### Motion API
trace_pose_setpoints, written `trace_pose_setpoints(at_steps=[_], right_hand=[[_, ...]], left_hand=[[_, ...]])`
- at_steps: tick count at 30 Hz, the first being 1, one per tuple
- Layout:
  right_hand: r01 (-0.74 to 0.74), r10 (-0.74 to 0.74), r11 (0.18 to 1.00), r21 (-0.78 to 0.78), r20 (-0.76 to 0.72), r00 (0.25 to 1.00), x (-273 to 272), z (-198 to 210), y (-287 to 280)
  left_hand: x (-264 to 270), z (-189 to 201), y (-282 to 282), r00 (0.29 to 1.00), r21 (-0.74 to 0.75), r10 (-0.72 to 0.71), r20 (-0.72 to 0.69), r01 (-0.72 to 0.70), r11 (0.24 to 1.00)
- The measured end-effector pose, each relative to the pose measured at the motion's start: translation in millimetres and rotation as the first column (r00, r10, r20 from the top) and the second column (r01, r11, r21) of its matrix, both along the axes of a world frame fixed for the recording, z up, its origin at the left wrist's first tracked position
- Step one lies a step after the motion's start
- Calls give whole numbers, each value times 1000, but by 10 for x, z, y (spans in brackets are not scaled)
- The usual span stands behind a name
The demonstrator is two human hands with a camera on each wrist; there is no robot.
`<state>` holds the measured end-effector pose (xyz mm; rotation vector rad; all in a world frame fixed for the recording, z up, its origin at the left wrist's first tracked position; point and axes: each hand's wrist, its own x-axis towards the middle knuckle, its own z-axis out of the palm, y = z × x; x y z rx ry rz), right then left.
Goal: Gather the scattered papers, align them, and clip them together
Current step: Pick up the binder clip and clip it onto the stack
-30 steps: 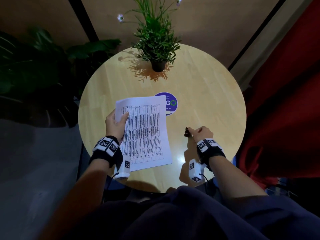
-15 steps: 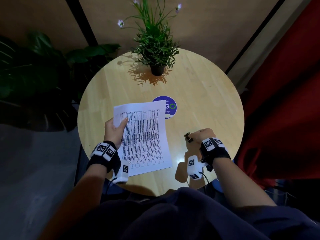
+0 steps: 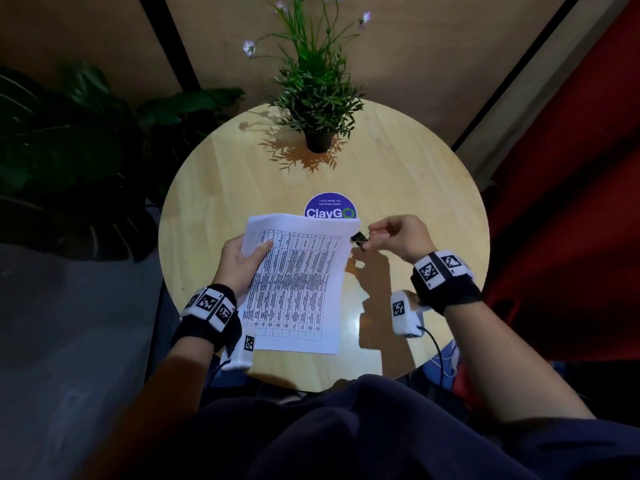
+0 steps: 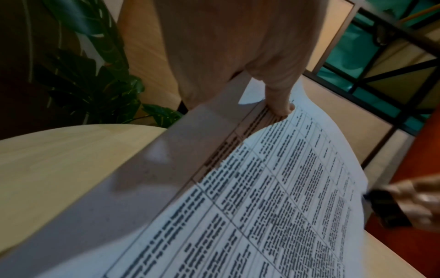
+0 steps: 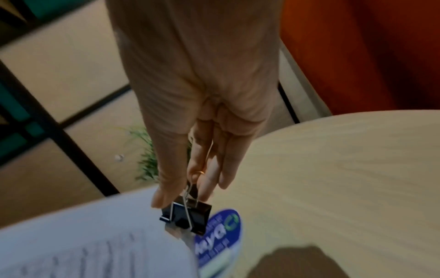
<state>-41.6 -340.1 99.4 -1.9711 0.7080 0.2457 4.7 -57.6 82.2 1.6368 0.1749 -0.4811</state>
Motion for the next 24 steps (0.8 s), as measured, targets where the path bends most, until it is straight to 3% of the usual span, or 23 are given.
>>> trace_pose_setpoints(at_steps=[3,8,11,17,21,24], right_hand=[[-118,119,993,-15,156,981,135,298,29],[-307,365,923,-230,278,889,298,646,197],[-404,495,851,-336,253,831,322,640,336],[-477,598,747,-463,154,787,377,689,430],[-513,673,621,-593,69,736,428,741,488],[-555,736,479,-680,-34,676,468,835,540]], left_hand=[[-43,76,-15,994,42,-75,76,72,997],[-85,88,-27,977,145,-144,156,122,982],[-99,72,-25,977,160,-145,159,119,980],[-146,115,-27,979,142,-134,151,113,983],[-175,87,-12,970,147,-165,179,139,979],[-192,40,5,966,141,-153,210,125,982]])
